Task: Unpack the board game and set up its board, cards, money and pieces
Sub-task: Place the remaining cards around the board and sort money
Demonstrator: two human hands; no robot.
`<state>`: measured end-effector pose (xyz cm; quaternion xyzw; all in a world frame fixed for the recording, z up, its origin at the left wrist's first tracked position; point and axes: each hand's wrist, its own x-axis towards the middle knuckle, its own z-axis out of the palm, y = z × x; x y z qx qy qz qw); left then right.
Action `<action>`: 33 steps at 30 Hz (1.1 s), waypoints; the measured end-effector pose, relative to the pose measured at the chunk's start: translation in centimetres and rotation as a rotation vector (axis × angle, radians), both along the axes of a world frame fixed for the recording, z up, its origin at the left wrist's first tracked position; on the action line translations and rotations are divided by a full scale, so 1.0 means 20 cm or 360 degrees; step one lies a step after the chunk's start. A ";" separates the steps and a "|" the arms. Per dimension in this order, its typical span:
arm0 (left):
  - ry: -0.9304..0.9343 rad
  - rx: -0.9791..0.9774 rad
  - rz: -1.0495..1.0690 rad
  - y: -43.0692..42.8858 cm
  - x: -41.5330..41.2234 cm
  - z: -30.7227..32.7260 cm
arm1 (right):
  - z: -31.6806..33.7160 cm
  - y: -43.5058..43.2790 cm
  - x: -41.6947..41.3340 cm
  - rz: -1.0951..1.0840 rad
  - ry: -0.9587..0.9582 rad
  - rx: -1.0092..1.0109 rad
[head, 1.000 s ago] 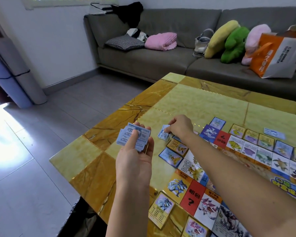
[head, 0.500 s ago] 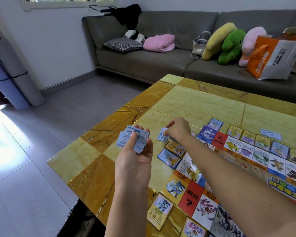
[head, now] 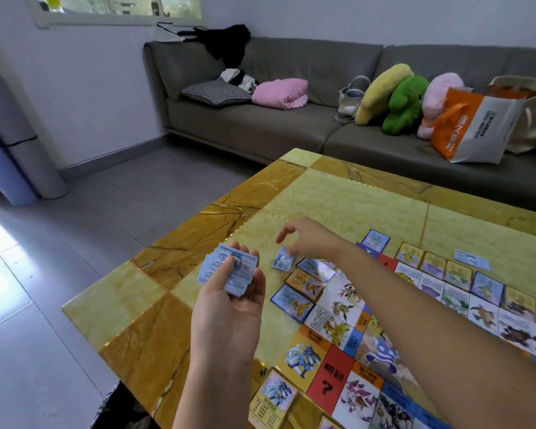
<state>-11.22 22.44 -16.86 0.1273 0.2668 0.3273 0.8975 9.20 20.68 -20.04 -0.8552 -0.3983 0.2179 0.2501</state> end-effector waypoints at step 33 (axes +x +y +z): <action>0.0125 0.0063 -0.0114 -0.03 0.05 -0.04 | 0.12 -0.15 -0.13 -0.0182 0.0179 0.0645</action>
